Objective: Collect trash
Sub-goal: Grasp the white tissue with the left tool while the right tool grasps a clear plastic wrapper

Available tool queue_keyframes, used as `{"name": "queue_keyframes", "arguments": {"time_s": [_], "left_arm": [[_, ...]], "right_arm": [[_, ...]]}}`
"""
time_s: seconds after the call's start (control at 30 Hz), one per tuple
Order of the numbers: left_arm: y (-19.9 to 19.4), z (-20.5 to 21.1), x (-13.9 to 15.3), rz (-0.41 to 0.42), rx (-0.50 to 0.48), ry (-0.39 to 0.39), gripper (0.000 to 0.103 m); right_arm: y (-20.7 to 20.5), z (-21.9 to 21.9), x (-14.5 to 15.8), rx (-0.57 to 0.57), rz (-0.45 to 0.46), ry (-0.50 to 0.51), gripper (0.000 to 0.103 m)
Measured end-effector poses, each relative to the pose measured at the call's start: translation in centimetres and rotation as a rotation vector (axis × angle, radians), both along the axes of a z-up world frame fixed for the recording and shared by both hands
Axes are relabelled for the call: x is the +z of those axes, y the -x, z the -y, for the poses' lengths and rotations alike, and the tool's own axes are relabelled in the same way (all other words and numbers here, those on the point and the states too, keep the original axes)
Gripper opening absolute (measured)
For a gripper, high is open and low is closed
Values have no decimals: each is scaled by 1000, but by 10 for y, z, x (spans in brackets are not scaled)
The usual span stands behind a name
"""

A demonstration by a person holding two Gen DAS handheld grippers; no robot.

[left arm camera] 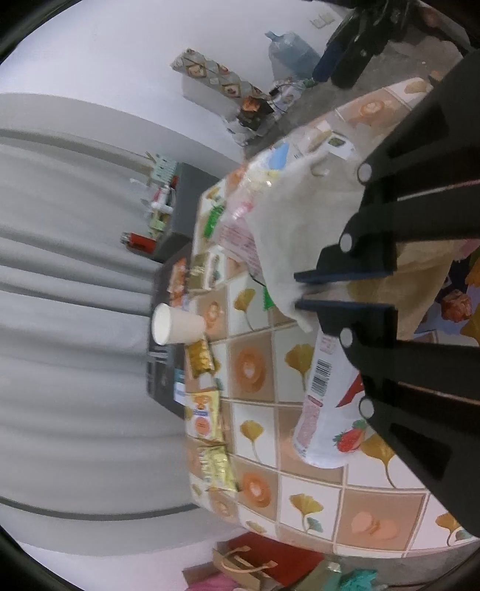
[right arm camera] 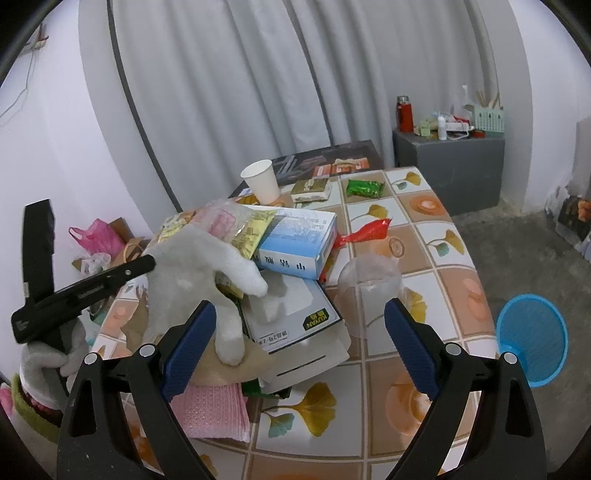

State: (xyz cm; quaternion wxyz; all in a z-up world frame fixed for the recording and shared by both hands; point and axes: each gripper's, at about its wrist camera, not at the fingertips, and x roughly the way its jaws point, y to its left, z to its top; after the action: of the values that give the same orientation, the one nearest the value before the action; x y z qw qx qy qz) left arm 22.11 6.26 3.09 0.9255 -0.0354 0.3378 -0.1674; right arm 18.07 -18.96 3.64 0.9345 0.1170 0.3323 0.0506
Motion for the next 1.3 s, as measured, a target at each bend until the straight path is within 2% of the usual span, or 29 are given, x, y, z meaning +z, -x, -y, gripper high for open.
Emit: {"name": "queue_keyframes", "arguments": {"time_s": [0.17,0.33,0.5,0.57,0.63,0.73,0.77,0.93,1.1,1.27,1.3], "left_arm": [[19,-1,8,111,-22,18,4],[48,3,14,253,-66,9,3],[77,10,16,369,-121,3,3],[85,13,14,387,-139,3,3],[91,18,11,393,-169,12,3],[96,26,3,382,-201,10,3],[96,28,1,375,-209,13,3],[95,33,-13,335,-237,37,3],[92,35,-24,294,-251,64,3],[89,38,-35,258,-258,76,3],[89,39,-36,255,-259,79,3]], "right_arm": [[-13,2,9,18,9,-28,84],[-44,8,24,57,2,-109,63],[-86,7,26,136,-87,-238,46],[-98,2,26,167,-122,-279,44],[-110,-5,25,225,-170,-321,43],[-123,-19,24,282,-230,-330,44],[-128,-23,24,290,-245,-318,45],[-142,-44,28,322,-288,-164,62],[-155,-55,19,351,-370,-86,62],[-166,-63,9,389,-430,-79,62],[-168,-64,8,391,-439,-80,59]]}}
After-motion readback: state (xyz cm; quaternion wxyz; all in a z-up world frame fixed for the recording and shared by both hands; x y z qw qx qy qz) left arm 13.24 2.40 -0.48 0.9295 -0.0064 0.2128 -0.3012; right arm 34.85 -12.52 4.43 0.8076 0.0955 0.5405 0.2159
